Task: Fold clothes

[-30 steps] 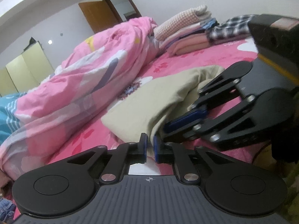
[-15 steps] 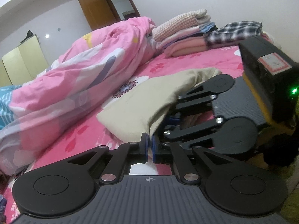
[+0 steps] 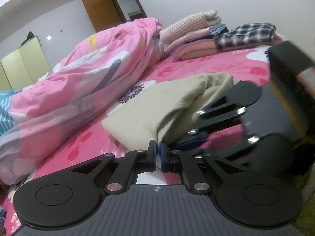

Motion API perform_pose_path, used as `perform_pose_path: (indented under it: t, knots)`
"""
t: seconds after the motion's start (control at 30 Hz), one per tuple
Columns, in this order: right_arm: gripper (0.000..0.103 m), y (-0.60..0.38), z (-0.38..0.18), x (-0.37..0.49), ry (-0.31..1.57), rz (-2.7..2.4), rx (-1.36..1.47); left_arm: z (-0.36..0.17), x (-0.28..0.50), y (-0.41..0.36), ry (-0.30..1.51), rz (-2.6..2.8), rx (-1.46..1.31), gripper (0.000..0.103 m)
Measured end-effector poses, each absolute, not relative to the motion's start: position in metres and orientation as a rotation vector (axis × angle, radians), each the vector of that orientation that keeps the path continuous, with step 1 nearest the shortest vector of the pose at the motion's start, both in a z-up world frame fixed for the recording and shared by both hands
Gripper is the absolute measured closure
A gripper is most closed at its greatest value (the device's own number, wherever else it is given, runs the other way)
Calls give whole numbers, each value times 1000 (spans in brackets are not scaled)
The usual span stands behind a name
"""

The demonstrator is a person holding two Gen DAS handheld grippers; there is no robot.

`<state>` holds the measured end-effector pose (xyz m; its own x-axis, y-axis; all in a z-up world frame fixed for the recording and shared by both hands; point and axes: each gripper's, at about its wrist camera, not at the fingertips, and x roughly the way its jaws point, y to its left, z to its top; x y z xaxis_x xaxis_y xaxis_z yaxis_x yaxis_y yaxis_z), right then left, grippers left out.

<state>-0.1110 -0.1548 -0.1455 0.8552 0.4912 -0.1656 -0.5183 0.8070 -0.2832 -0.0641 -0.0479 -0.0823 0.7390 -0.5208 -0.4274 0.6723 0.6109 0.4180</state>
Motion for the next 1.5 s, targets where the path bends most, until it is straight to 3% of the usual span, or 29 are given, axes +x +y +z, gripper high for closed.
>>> perform_pose_path:
  t: [0.6,0.8,1.0,1.17,1.2,1.27,1.5]
  knots:
    - [94,-148,-149,-100,66,515,-292,-76,-70,-36,294,-701,587,100]
    - [87,-200,-128,-136,123,531,-183,-70,-70,-27,316,-693,521,99]
    - [87,-239,-99,-143,125,448,-140,-73,-69,-50,261,-723,547,86]
    - [87,-243,-89,-125,108,411,-155,-92,-72,-78,200,-665,708,85]
    - [87,-243,-87,-120,108,412,-149,-94,-72,-80,191,-652,719,85]
    - [87,-245,-85,-116,110,411,-141,-93,-74,-78,189,-658,705,99]
    - [87,-256,-99,-100,198,359,-92,-108,-74,-69,247,-694,764,102]
